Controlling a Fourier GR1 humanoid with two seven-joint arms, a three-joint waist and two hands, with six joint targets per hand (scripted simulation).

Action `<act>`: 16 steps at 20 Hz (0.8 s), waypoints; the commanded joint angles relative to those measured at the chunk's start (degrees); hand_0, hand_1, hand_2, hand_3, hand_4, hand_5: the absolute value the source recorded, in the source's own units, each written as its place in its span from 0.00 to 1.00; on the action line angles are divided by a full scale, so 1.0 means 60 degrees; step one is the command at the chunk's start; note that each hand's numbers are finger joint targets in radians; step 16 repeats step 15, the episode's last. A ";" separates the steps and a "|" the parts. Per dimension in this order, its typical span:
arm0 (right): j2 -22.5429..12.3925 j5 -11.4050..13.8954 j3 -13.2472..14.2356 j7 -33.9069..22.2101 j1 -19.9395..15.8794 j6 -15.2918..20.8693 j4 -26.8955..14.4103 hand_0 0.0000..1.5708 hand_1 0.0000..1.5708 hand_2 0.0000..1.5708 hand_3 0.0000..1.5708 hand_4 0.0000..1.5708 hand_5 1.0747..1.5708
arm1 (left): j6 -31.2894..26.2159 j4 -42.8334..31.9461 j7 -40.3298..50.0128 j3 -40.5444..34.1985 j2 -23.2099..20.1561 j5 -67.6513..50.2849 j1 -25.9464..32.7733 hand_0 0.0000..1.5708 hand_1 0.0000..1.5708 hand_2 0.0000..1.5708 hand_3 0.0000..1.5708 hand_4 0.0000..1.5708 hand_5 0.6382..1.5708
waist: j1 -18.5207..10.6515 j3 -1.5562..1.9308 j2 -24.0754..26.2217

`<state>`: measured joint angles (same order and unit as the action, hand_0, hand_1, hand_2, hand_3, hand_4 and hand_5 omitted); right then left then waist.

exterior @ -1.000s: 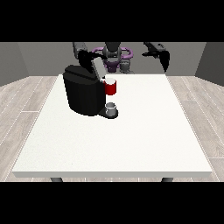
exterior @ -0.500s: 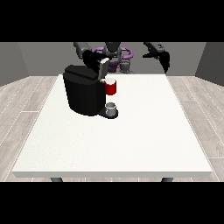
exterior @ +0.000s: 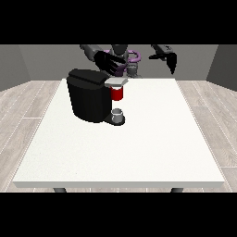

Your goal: Insert the coffee pod into the coffee machine and close the lid

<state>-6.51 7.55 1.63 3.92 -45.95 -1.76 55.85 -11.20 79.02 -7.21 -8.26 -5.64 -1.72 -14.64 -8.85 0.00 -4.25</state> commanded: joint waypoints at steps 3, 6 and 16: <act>0.0434 0.0024 -0.0030 0.0237 -0.0341 0.0096 -0.0080 0.00 0.00 0.00 0.00 0.08 1.00 | -0.0032 0.0195 -0.0416 0.0362 0.0266 0.0016 0.0052 0.00 0.00 0.00 0.00 0.13 1.00 | -0.0051 0.0000 0.0012; 0.1052 -0.0133 -0.0682 0.0150 0.0306 -0.0342 0.0656 0.00 0.00 0.00 0.00 0.08 1.00 | 0.0422 -0.0462 -0.0467 -0.0036 0.0361 -0.0044 -0.0001 0.00 0.00 0.00 0.00 0.12 1.00 | 0.0822 -0.0001 0.0661; 0.1082 -0.1855 -0.1614 0.1190 0.3849 -0.0403 0.1878 0.00 0.00 0.00 0.00 0.10 1.00 | 0.0462 -0.0906 -0.1198 -0.0313 0.0126 0.0120 0.1399 0.00 0.00 0.00 0.00 0.12 1.00 | 0.1797 -0.0001 0.1750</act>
